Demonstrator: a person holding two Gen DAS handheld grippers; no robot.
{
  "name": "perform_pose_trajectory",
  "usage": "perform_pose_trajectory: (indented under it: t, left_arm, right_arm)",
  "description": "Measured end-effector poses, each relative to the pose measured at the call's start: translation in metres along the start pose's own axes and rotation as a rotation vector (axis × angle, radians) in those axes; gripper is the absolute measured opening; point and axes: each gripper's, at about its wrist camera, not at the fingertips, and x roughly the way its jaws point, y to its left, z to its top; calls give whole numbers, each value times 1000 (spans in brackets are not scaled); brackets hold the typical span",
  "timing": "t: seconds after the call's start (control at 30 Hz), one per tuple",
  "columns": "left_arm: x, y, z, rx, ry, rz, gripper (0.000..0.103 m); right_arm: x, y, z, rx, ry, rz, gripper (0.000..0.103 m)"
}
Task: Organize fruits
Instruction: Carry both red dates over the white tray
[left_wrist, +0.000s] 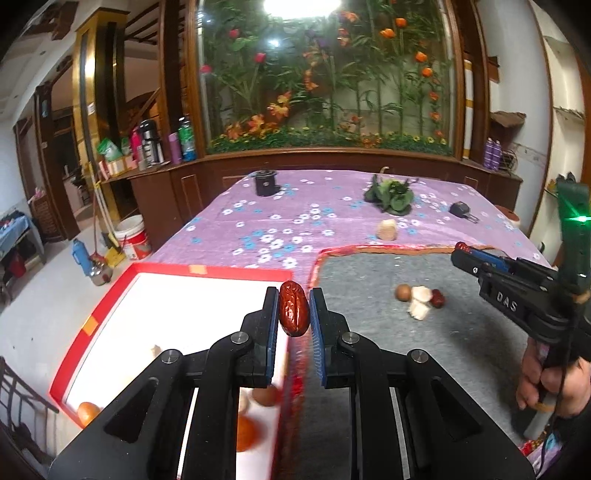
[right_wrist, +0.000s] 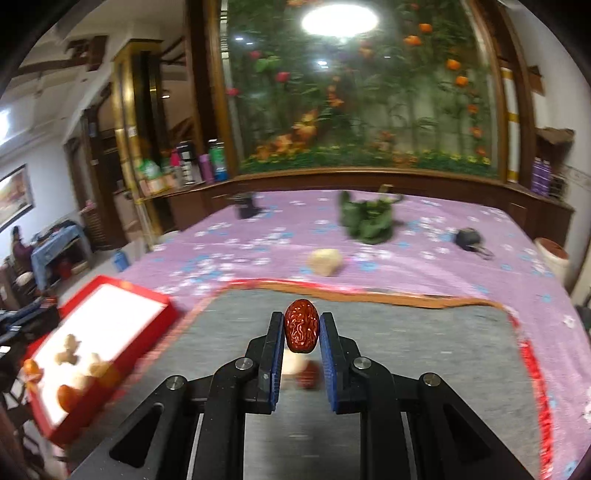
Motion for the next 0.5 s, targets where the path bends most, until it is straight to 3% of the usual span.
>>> perform_pose_trajectory:
  t: [0.3, 0.5]
  left_arm:
    - [11, 47, -13, -72, 25, 87, 16]
    - [17, 77, -21, -117, 39, 147, 16]
  right_arm:
    - [22, 98, 2, -53, 52, 212, 18]
    - [37, 151, -5, -99, 89, 297, 18]
